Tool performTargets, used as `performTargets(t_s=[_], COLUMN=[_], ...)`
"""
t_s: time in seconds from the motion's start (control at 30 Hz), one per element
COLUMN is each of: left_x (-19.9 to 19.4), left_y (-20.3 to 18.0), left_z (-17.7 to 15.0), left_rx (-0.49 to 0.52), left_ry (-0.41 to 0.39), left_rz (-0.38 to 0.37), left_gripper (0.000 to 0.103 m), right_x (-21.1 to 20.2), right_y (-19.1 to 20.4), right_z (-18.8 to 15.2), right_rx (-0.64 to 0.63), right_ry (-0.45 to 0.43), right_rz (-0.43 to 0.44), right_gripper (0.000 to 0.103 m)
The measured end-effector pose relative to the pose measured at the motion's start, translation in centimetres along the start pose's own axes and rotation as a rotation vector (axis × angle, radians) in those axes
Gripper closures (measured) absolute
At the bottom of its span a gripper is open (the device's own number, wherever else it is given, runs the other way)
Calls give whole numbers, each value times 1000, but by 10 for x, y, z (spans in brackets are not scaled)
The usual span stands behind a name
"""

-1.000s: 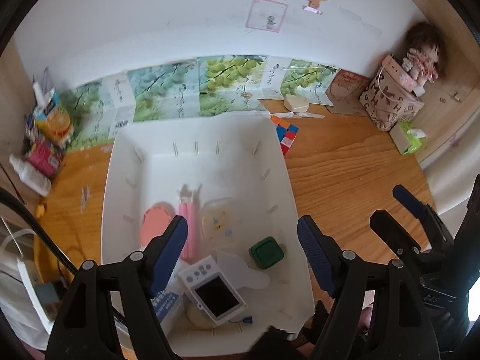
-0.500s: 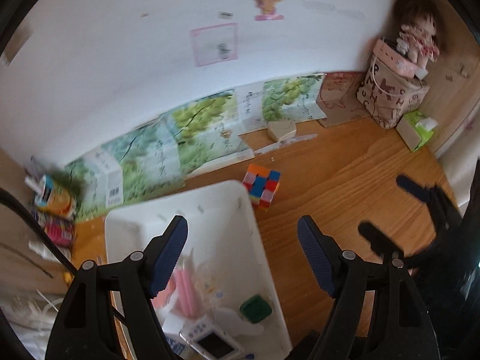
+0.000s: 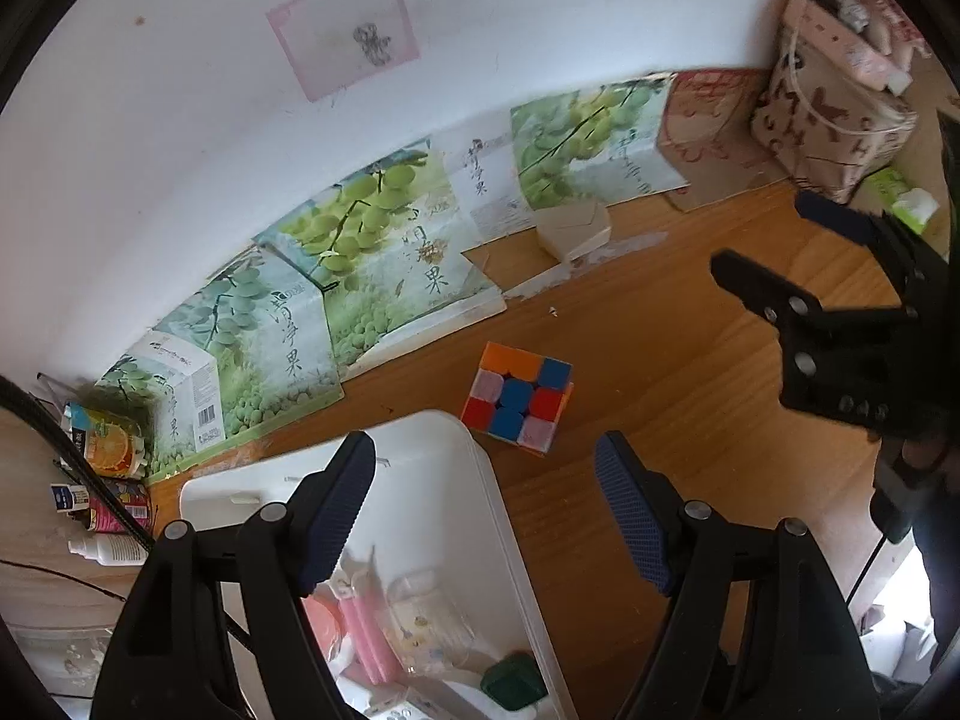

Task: Organize rigid objects
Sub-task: 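Move both grippers from the tray toward the Rubik's cube and beige box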

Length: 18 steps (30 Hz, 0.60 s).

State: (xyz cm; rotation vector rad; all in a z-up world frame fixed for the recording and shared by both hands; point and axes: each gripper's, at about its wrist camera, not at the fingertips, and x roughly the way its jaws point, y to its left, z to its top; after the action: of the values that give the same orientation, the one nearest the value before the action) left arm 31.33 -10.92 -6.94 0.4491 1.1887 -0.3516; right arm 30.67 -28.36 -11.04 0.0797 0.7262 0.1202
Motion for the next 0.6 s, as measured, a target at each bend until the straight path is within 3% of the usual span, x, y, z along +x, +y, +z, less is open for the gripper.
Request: performTargets(t_s=[0.37, 0.6], left_x=[39, 52], left_y=[-5, -8], left_z=[22, 35], left_rx=[42, 21], left_ry=[76, 115], left_rz=[9, -40], left_gripper=[24, 24], right_x=[77, 112], right_y=[1, 5], right_z=[19, 25], right_rx=[-14, -16], right_ry=[44, 90], right_rz=[16, 29], right_gripper=[2, 2])
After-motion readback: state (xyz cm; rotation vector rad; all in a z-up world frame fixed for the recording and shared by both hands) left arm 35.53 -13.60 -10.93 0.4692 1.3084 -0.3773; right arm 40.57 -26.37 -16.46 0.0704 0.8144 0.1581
